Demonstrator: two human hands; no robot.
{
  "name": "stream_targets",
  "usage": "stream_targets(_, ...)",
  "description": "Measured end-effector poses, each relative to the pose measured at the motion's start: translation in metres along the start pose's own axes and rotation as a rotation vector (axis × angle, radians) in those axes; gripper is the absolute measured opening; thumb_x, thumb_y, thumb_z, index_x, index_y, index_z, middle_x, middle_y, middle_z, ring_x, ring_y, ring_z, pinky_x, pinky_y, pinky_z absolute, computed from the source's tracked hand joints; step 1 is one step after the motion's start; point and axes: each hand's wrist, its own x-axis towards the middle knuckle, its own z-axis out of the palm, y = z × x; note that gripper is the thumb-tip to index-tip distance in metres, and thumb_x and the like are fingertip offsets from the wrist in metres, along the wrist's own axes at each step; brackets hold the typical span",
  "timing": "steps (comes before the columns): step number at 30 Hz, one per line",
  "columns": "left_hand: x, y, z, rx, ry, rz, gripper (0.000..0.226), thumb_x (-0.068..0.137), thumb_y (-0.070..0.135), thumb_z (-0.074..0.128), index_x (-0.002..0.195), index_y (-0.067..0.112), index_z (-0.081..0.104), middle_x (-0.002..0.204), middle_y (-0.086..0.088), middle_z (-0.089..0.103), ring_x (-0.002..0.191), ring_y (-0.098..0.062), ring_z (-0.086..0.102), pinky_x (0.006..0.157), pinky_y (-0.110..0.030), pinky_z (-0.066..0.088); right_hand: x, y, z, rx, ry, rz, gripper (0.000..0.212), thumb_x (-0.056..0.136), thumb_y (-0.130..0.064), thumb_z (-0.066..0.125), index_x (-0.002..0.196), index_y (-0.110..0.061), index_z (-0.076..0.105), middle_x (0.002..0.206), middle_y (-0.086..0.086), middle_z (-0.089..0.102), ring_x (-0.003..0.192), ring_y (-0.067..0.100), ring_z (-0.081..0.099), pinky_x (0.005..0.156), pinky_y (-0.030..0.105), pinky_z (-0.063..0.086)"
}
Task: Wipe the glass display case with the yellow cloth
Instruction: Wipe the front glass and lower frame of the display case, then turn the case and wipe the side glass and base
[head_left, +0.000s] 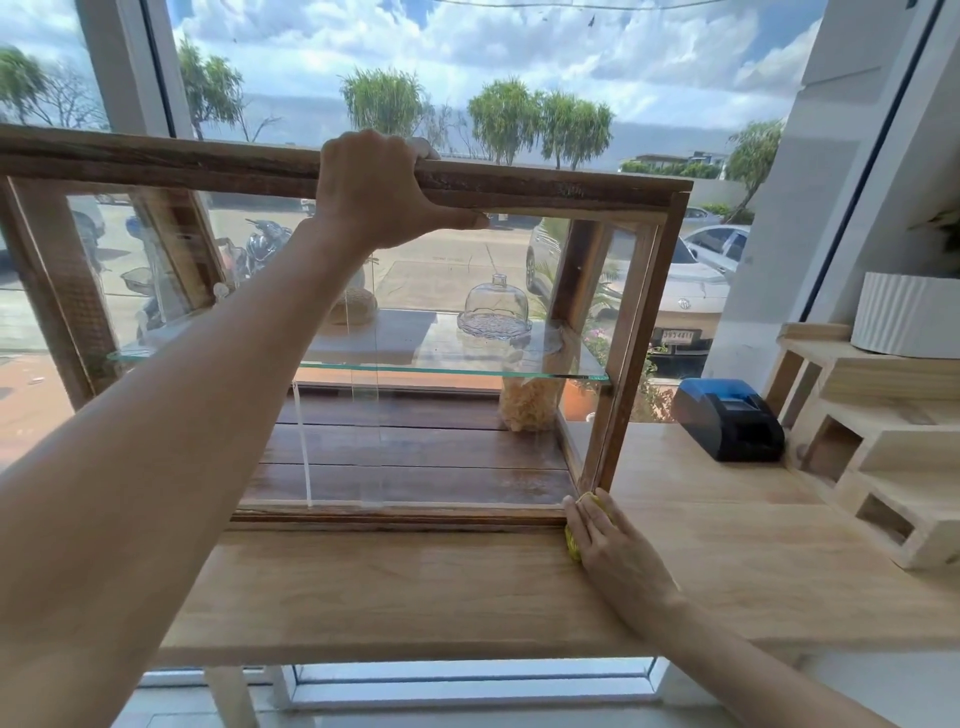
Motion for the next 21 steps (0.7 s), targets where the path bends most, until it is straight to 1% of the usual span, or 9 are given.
stream_targets(3, 0.0, -0.001, 0.0, 0.002, 0.0, 0.0, 0.103, 0.044, 0.097, 0.036, 0.106, 0.021, 0.069, 0.074, -0.005, 0.07, 0.074, -0.024, 0.065, 0.068, -0.027, 0.038, 0.0, 0.003, -0.003, 0.112, 0.04, 0.04, 0.065, 0.06, -0.01, 0.084, 0.119, 0.002, 0.062, 0.112, 0.018, 0.068, 0.108, 0.029, 0.064, 0.101, 0.044, 0.04)
stream_targets(5, 0.001, -0.001, 0.0, 0.002, 0.01, 0.009, 0.102, 0.045, 0.097, 0.038, 0.108, 0.022, 0.068, 0.074, -0.005, 0.07, 0.074, -0.024, 0.065, 0.068, -0.028, 0.041, -0.001, 0.005, -0.008, 0.247, 0.034, 0.078, 0.068, 0.056, -0.01, 0.087, 0.119, -0.004, 0.063, 0.114, 0.012, 0.068, 0.109, 0.024, 0.064, 0.097, 0.041, 0.045)
stream_targets(8, 0.0, 0.0, 0.0, -0.017, 0.009, 0.014, 0.095, 0.049, 0.093, 0.046, 0.11, 0.025, 0.068, 0.076, -0.004, 0.072, 0.077, -0.024, 0.066, 0.069, -0.027, 0.039, -0.004, 0.003, -0.016, 0.463, 0.043, 0.145, 0.068, 0.059, -0.004, 0.084, 0.122, -0.011, 0.061, 0.119, 0.005, 0.066, 0.117, 0.022, 0.059, 0.095, 0.039, 0.051)
stream_targets(10, 0.0, 0.001, -0.002, -0.028, -0.003, 0.01, 0.092, 0.05, 0.091, 0.048, 0.11, 0.025, 0.068, 0.076, -0.003, 0.071, 0.078, -0.023, 0.066, 0.07, -0.027, 0.037, 0.001, -0.001, -0.025, 0.626, 0.086, 0.192, 0.07, 0.065, 0.004, 0.077, 0.128, -0.014, 0.054, 0.128, 0.004, 0.06, 0.125, 0.022, 0.052, 0.097, 0.038, 0.05)
stream_targets(13, 0.001, 0.0, -0.007, -0.011, -0.057, 0.023, 0.088, 0.054, 0.089, 0.048, 0.112, 0.025, 0.066, 0.073, -0.001, 0.068, 0.069, -0.018, 0.056, 0.07, -0.026, 0.036, 0.02, -0.013, -0.048, 0.938, 0.288, 0.286, 0.066, 0.078, 0.012, 0.062, 0.133, -0.018, 0.043, 0.136, 0.002, 0.05, 0.126, 0.023, 0.05, 0.102, 0.036, 0.045)
stream_targets(15, 0.001, -0.003, -0.011, 0.0, -0.104, 0.051, 0.083, 0.059, 0.086, 0.049, 0.113, 0.024, 0.064, 0.074, 0.001, 0.065, 0.068, -0.015, 0.051, 0.071, -0.026, 0.036, 0.042, -0.02, -0.073, 1.049, 0.437, 0.334, 0.062, 0.084, 0.01, 0.055, 0.134, -0.02, 0.037, 0.139, -0.004, 0.043, 0.127, 0.019, 0.047, 0.105, 0.029, 0.039)
stream_targets(17, 0.001, -0.007, -0.015, 0.001, -0.136, 0.095, 0.08, 0.063, 0.082, 0.05, 0.113, 0.021, 0.063, 0.078, 0.001, 0.067, 0.071, -0.017, 0.055, 0.073, -0.027, 0.039, 0.066, -0.025, -0.098, 1.107, 0.572, 0.385, 0.055, 0.087, 0.004, 0.047, 0.135, -0.02, 0.035, 0.138, -0.003, 0.043, 0.123, 0.02, 0.05, 0.102, 0.023, 0.04)
stream_targets(19, 0.001, -0.011, -0.016, -0.006, -0.156, 0.132, 0.078, 0.067, 0.08, 0.05, 0.114, 0.018, 0.061, 0.084, -0.001, 0.069, 0.078, -0.021, 0.061, 0.08, -0.031, 0.043, 0.092, -0.029, -0.122, 1.143, 0.674, 0.436, 0.053, 0.087, 0.0, 0.043, 0.136, -0.017, 0.035, 0.137, 0.008, 0.05, 0.119, 0.026, 0.054, 0.097, 0.029, 0.046)
stream_targets(21, 0.001, -0.016, -0.015, 0.014, -0.181, 0.176, 0.08, 0.071, 0.079, 0.047, 0.117, 0.015, 0.057, 0.09, -0.002, 0.069, 0.078, -0.021, 0.061, 0.083, -0.034, 0.046, 0.118, -0.033, -0.142, 1.16, 0.78, 0.47, 0.053, 0.088, 0.005, 0.044, 0.138, -0.011, 0.036, 0.137, 0.012, 0.05, 0.123, 0.028, 0.051, 0.099, 0.039, 0.044)
